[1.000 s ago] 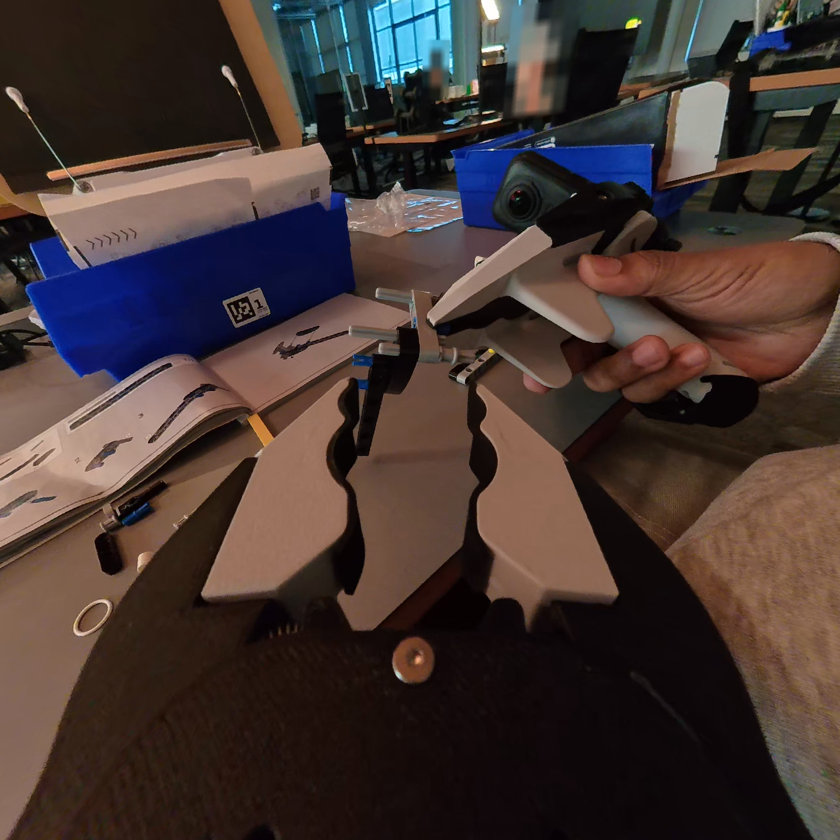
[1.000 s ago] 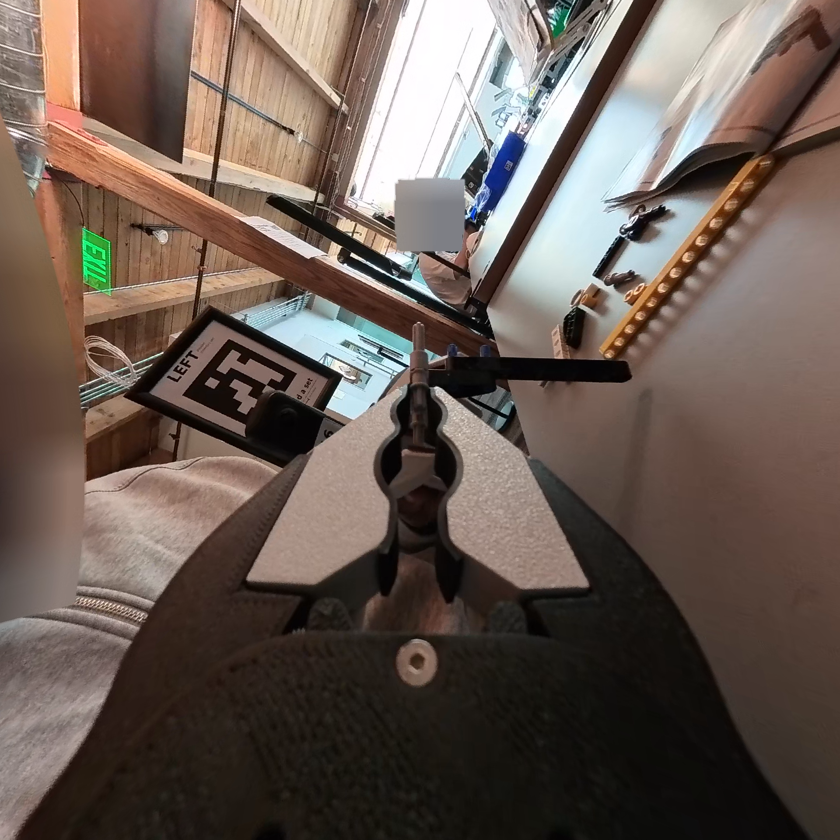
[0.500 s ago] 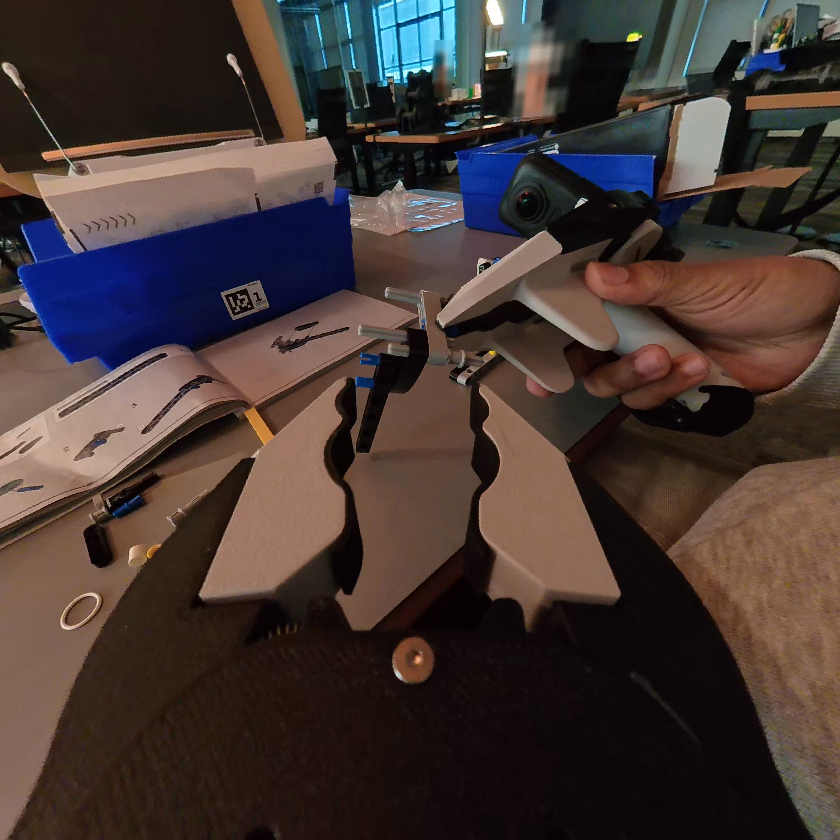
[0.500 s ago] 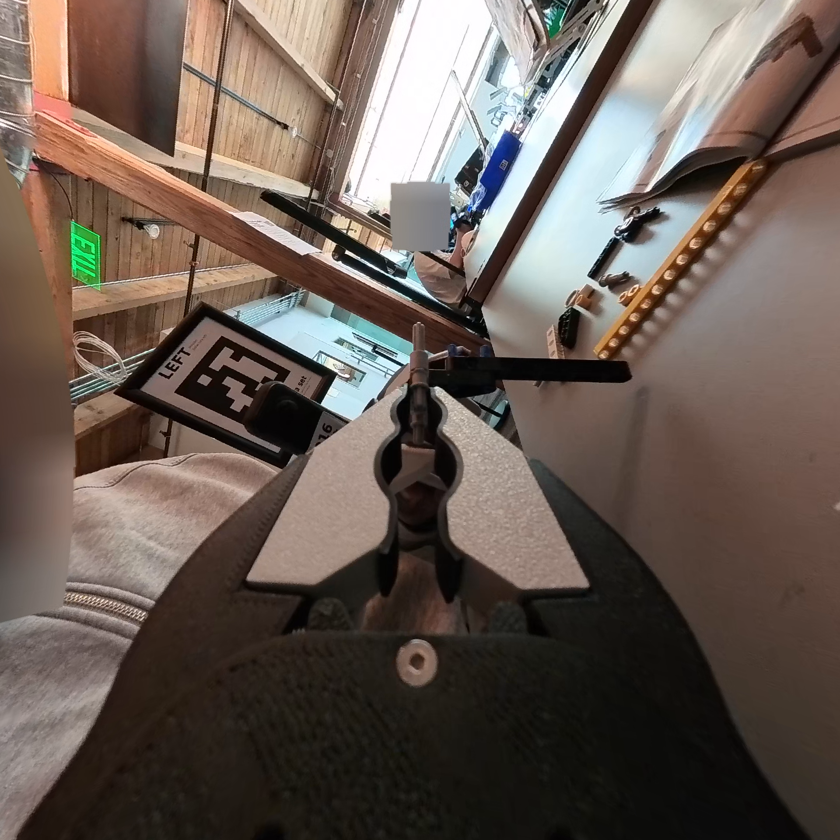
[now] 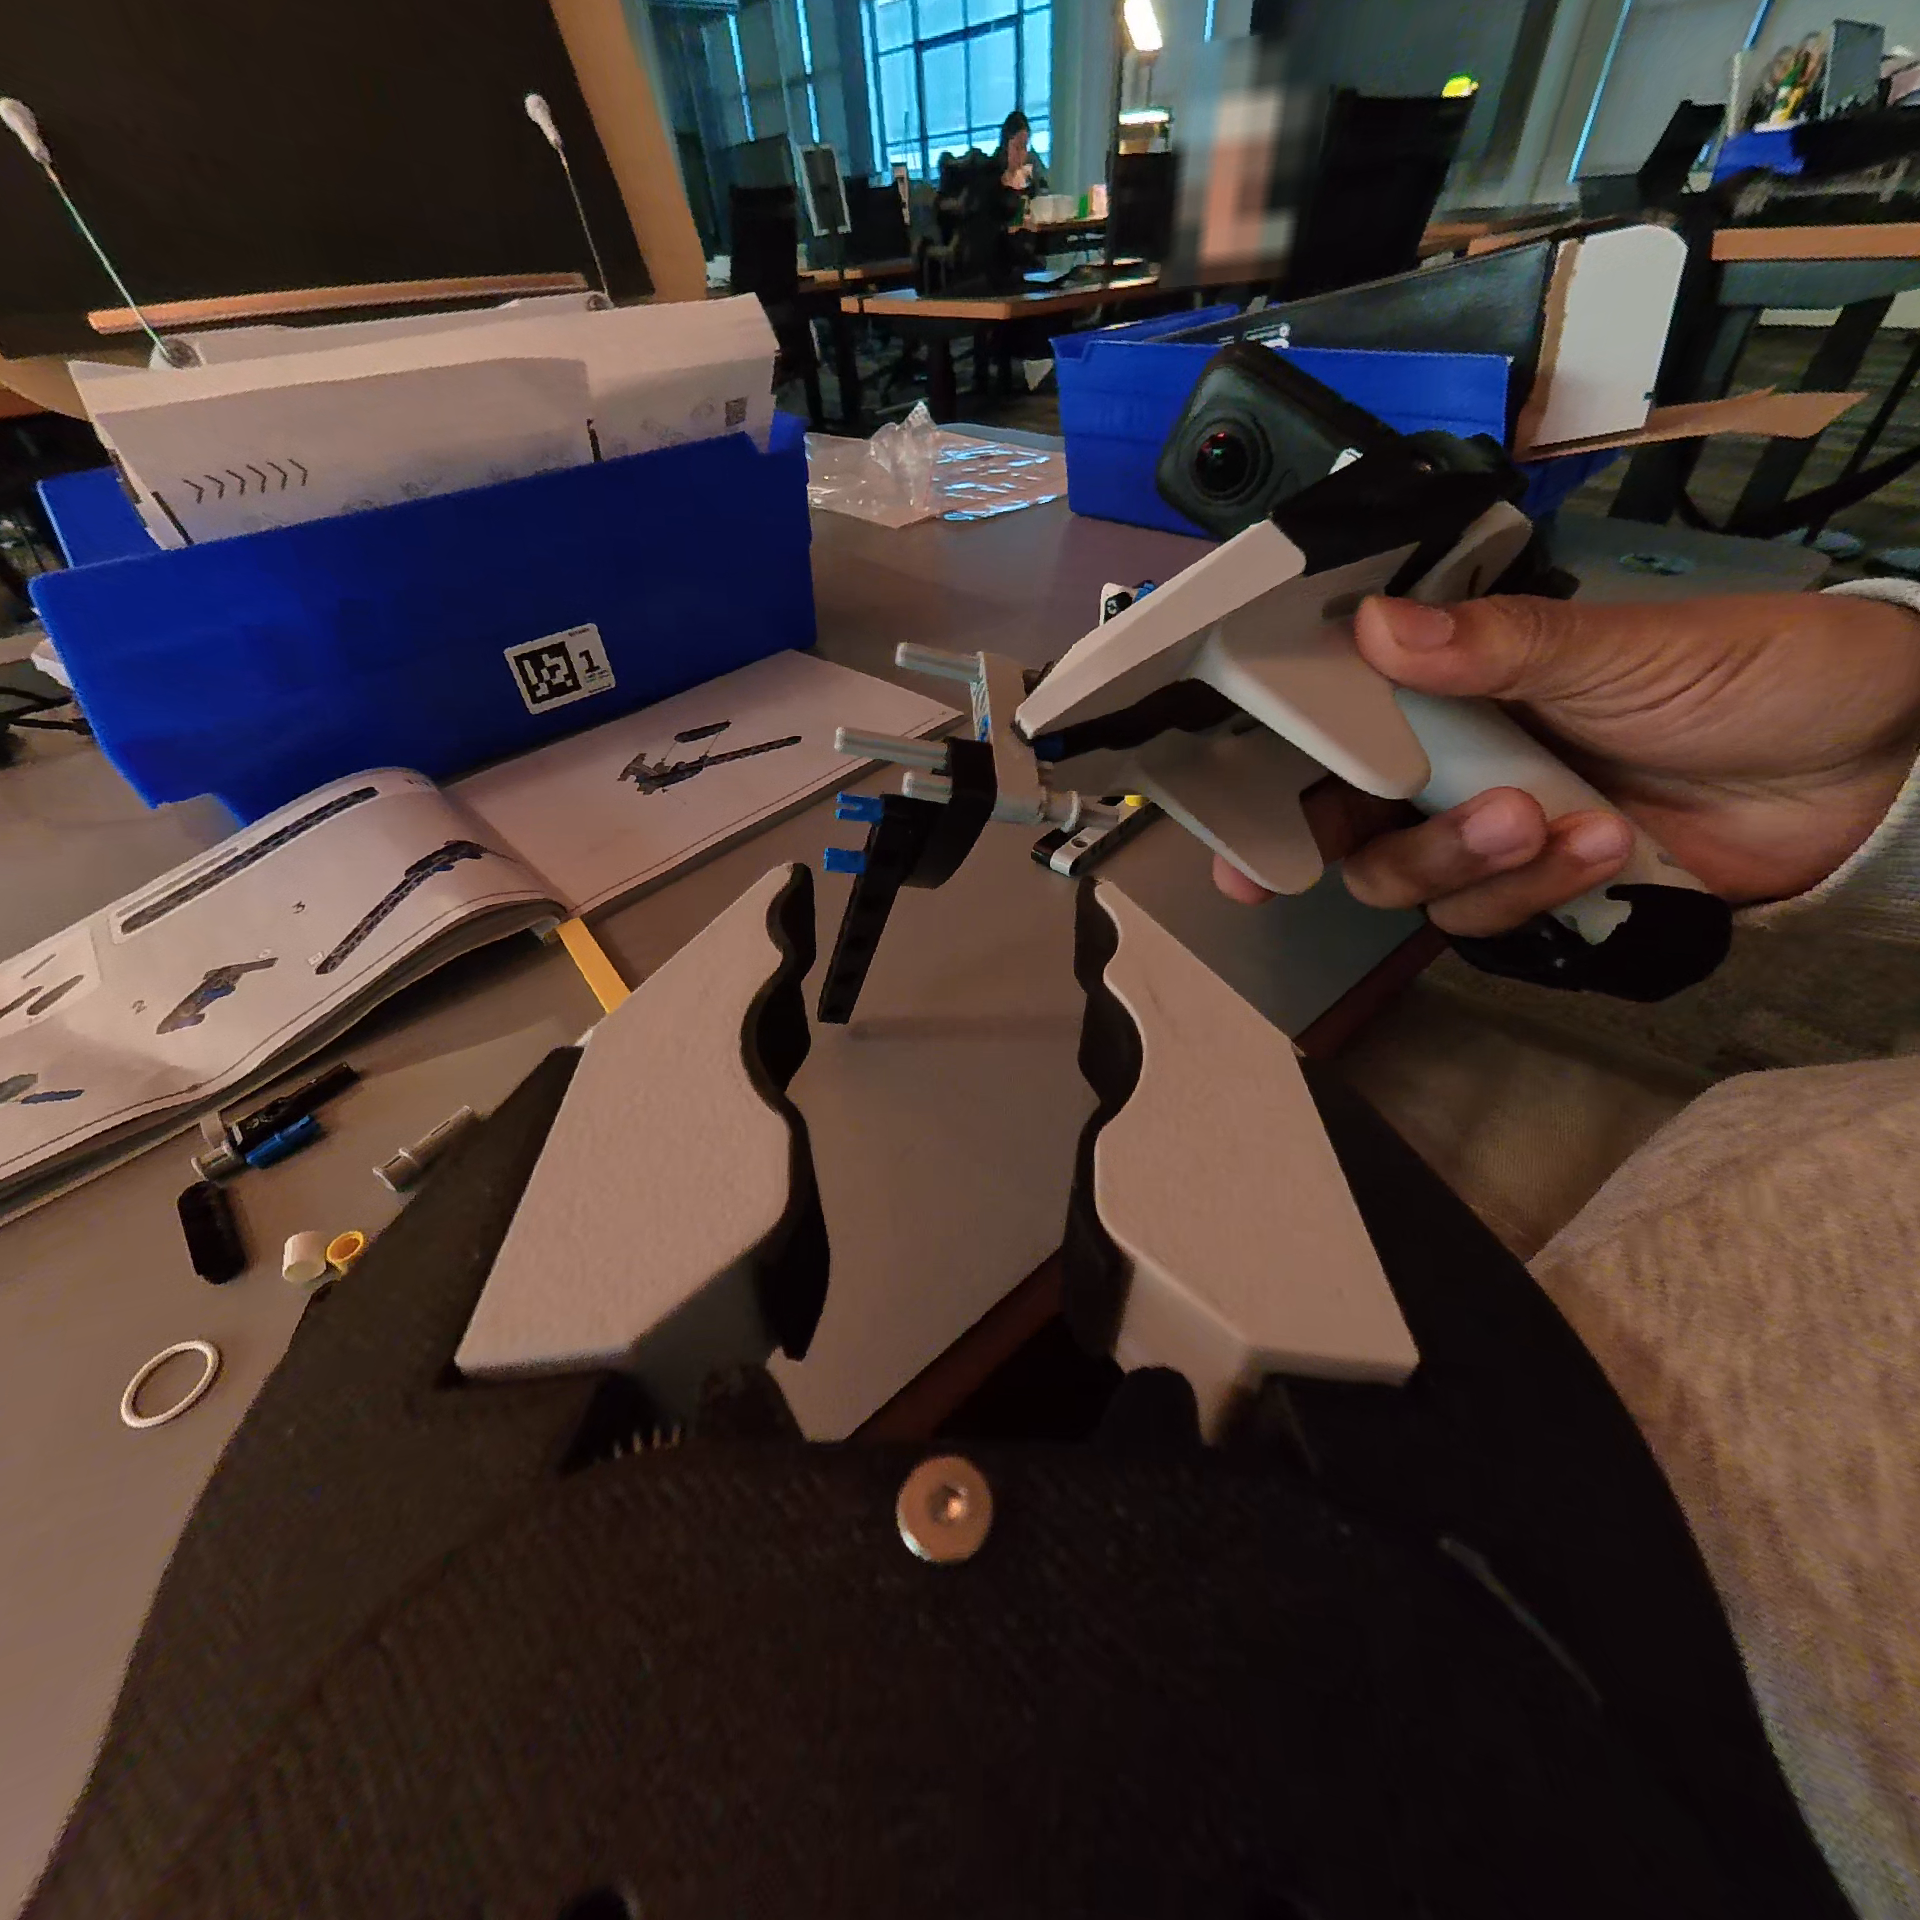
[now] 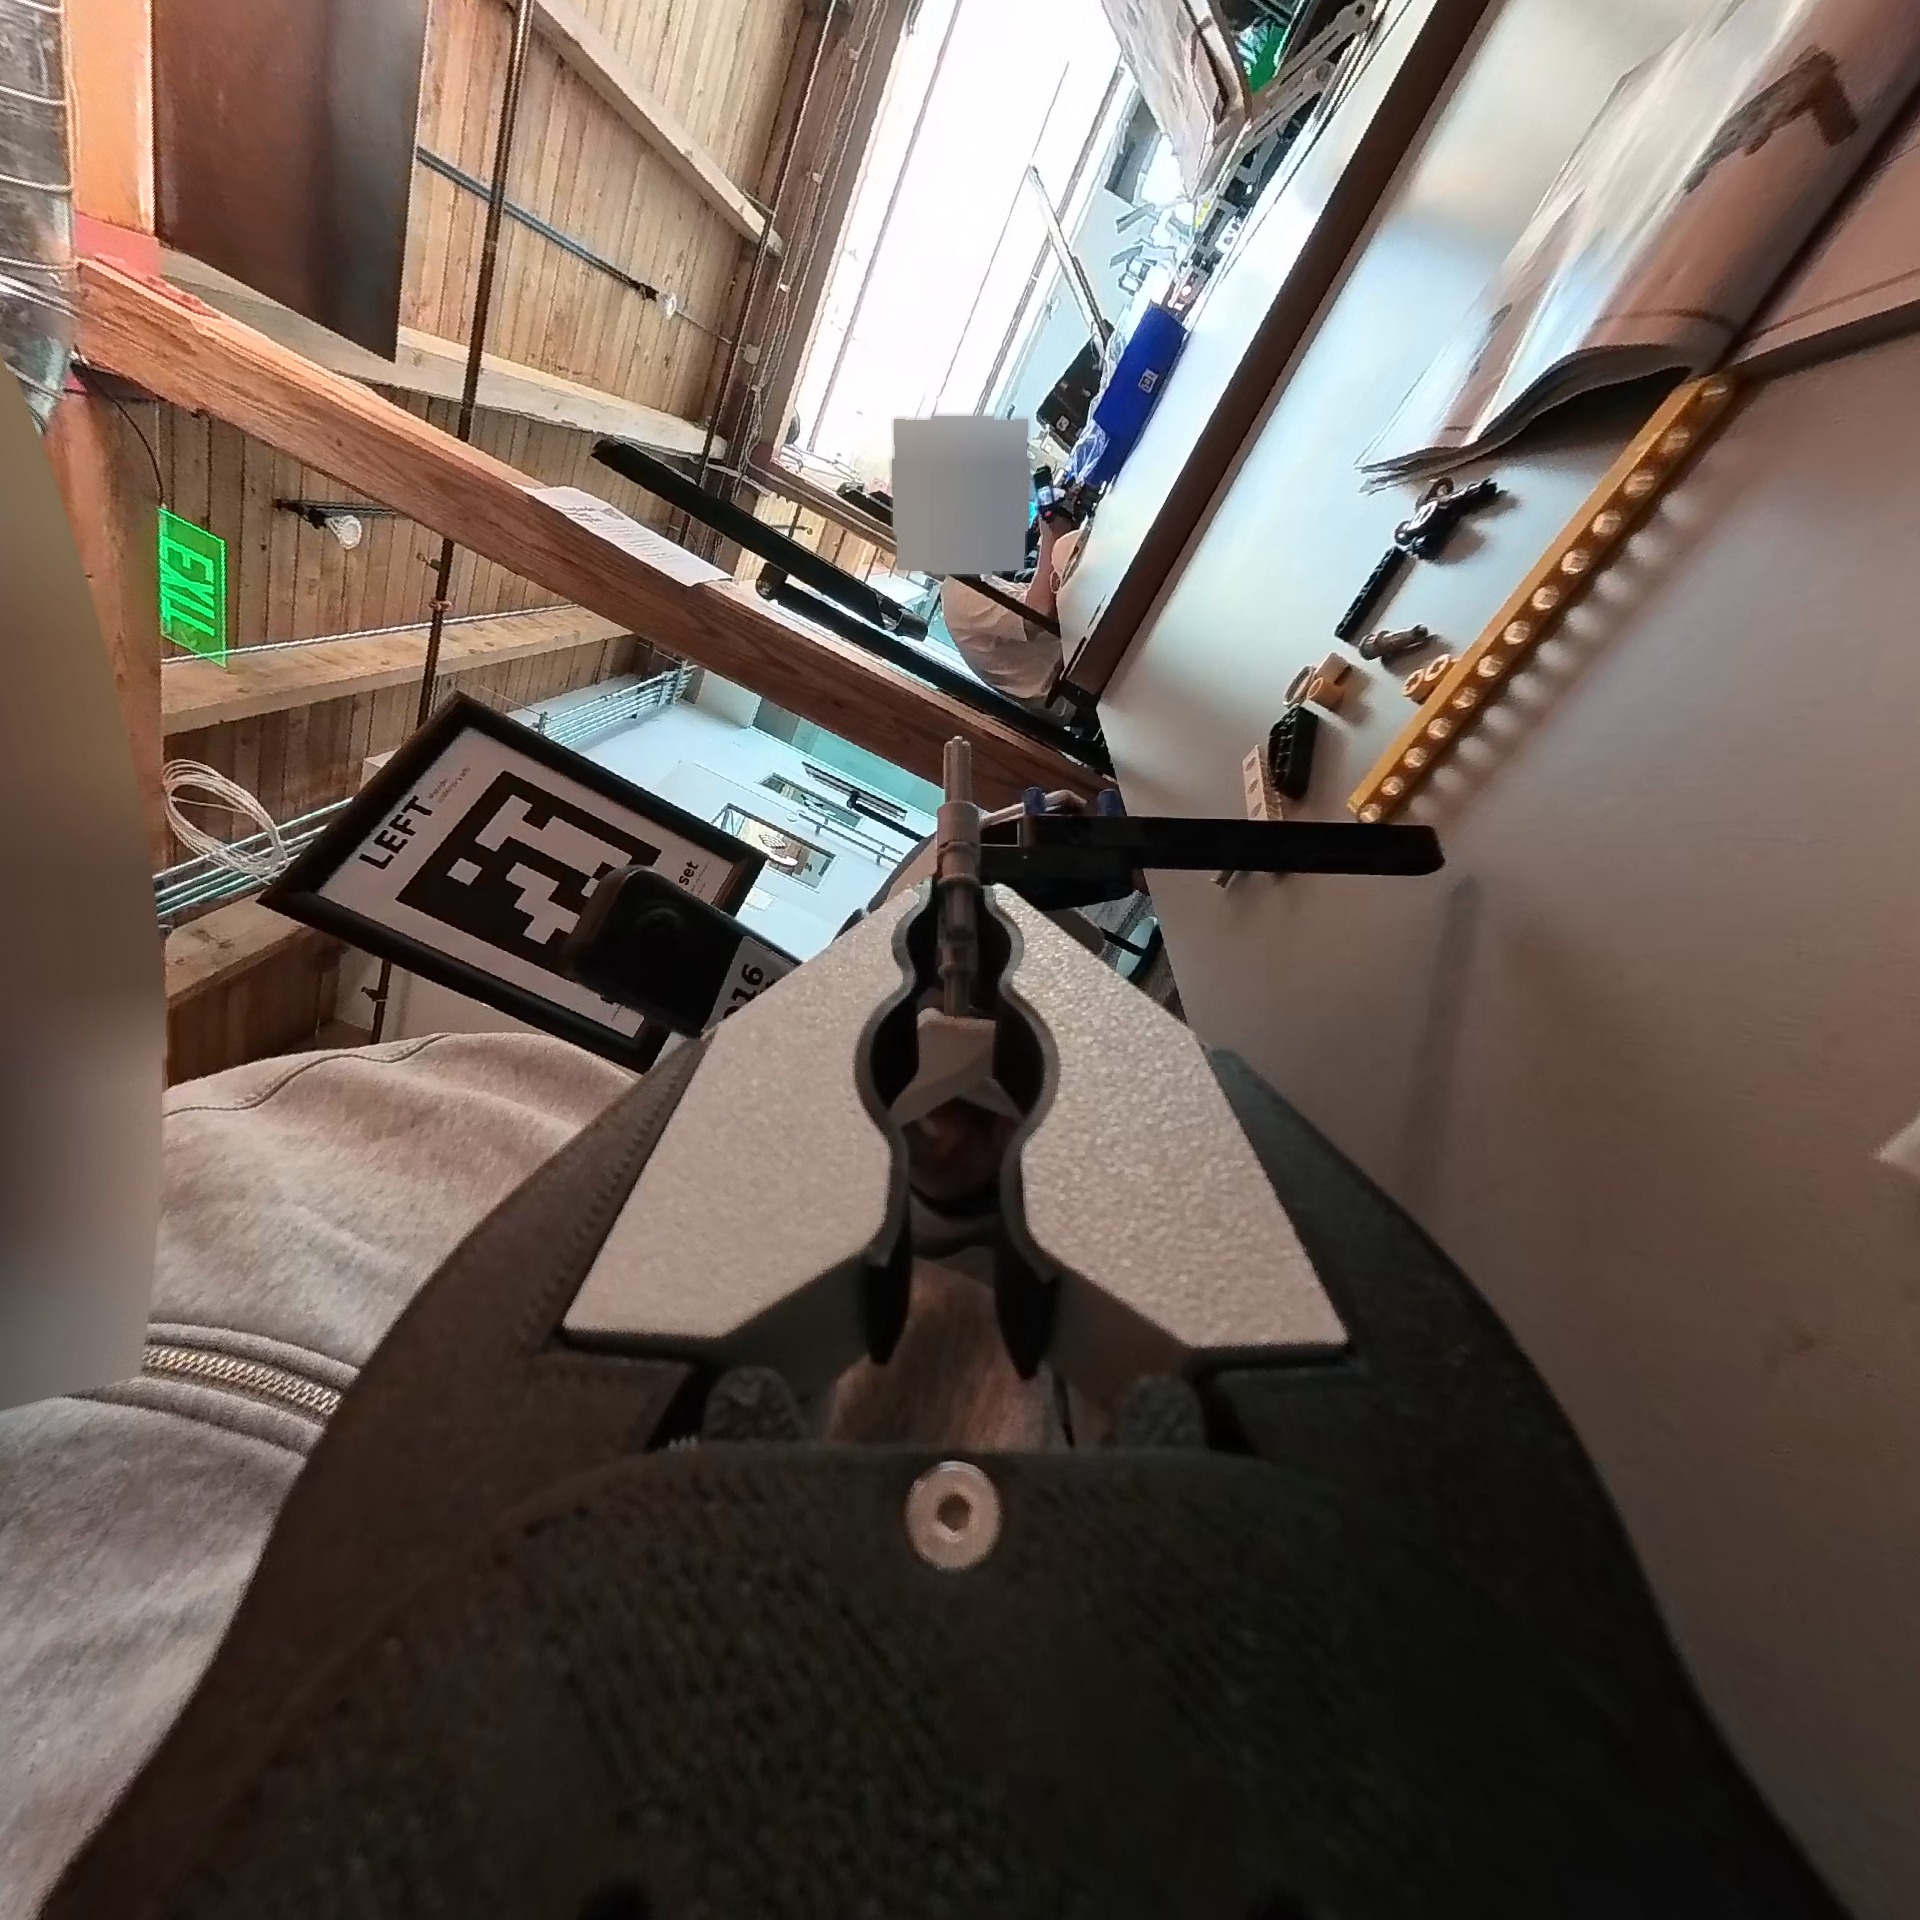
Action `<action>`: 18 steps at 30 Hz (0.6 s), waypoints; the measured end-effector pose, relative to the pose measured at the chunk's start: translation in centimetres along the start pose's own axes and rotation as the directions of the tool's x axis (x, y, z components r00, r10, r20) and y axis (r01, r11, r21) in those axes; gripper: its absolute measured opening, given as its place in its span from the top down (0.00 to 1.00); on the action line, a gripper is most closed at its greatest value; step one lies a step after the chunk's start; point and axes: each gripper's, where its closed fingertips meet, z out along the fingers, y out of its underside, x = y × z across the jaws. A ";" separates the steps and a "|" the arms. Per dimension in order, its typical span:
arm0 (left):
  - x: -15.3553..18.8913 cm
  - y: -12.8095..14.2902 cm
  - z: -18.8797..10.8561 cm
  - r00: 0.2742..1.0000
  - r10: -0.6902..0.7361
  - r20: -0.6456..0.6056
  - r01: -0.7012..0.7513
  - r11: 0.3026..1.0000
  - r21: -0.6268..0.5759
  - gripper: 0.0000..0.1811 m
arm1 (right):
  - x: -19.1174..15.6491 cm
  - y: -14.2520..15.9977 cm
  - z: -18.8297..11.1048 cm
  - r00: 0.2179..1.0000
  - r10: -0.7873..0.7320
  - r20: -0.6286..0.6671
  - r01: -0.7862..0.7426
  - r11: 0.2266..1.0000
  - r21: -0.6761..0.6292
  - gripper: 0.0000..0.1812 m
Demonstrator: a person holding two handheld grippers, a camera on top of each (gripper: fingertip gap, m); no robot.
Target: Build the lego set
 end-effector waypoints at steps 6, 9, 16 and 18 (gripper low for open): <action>-0.1 0.0 0.0 1.000 -0.016 0.000 0.016 1.000 0.002 0.74 | 0.1 0.0 -0.1 1.000 0.000 -0.001 0.000 1.000 0.000 0.97; -0.1 0.0 0.0 1.000 -0.018 -0.003 0.018 1.000 0.001 0.76 | 0.1 0.0 -0.1 1.000 0.001 -0.001 -0.001 1.000 -0.003 0.97; 0.1 -0.2 -0.1 1.000 0.004 -0.006 -0.004 1.000 0.006 0.84 | 0.0 0.4 0.1 1.000 0.007 0.006 -0.007 1.000 -0.021 0.97; 0.2 -0.2 -0.1 1.000 0.013 -0.006 -0.013 1.000 0.009 0.88 | 0.0 0.6 0.2 1.000 0.012 0.009 -0.012 1.000 -0.028 0.97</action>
